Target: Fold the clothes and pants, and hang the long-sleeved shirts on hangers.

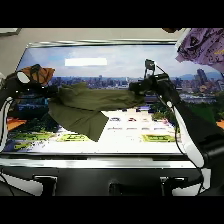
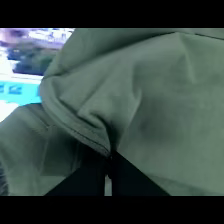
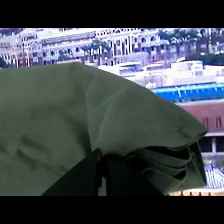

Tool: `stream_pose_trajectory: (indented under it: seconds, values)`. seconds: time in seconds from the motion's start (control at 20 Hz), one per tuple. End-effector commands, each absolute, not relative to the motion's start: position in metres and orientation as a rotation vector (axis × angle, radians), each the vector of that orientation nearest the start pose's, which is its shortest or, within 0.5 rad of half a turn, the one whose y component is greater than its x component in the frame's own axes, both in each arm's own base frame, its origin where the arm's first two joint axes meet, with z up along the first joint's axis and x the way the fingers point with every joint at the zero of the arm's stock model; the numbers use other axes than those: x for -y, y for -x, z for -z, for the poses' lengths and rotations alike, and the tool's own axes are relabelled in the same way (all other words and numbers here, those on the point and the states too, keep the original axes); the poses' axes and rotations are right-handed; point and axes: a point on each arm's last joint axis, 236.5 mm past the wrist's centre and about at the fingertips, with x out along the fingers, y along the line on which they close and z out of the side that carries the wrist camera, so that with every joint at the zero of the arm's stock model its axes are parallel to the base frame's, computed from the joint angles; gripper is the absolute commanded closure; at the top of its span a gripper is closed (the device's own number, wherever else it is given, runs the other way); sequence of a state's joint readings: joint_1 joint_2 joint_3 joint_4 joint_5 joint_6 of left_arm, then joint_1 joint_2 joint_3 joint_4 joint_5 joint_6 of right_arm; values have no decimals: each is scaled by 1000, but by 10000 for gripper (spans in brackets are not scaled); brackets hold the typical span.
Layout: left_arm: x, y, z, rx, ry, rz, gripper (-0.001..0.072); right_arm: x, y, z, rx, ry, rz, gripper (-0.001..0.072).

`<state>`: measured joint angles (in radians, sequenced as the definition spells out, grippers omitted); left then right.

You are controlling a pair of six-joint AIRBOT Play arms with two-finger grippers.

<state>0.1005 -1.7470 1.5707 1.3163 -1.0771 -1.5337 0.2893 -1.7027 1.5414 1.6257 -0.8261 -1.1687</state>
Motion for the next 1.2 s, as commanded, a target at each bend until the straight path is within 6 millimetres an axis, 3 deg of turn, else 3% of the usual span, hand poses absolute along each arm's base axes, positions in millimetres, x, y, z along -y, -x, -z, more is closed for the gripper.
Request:
stream_pose_trajectory:
  seconds: [0.0, 0.1, 0.15, 0.3, 0.35, 0.45, 0.5, 0.6, 0.75, 0.95, 1.15]
  values:
    - [1, -508, 38, -1224, 299, 55, 443, -164, -534, 6, -1015, -297, -63, 638]
    - [-13, -499, 10, -1203, 303, 43, 286, -142, -536, -17, -1014, -276, -47, 443]
    - [-23, -493, -3, -1194, 302, 35, 254, -120, -538, -35, -995, -262, -36, 402]
    - [-59, -473, -37, -1152, 345, -29, 253, -39, -522, -74, -993, -248, 6, 400]
    - [-68, -465, -43, -1144, 362, -51, 253, -15, -507, -76, -1038, -259, 3, 399]
    - [-80, -444, -44, -1147, 388, -85, 253, 11, -480, -65, -1149, -331, -55, 394]
    - [-83, -432, -40, -1161, 404, -99, 253, 16, -470, -58, -1181, -375, -97, 386]
    - [-80, -409, -25, -1195, 453, -120, 253, 17, -455, -39, -1222, -455, -164, 286]
    - [-73, -385, -7, -1249, 474, -125, 253, 1, -438, -1, -1278, -503, -215, 286]
    - [-70, -378, 0, -1275, 488, -127, 253, -16, -432, 41, -1295, -561, -203, 287]
    - [-69, -378, -1, -1274, 490, -125, 253, -32, -439, 63, -1304, -561, -209, 290]
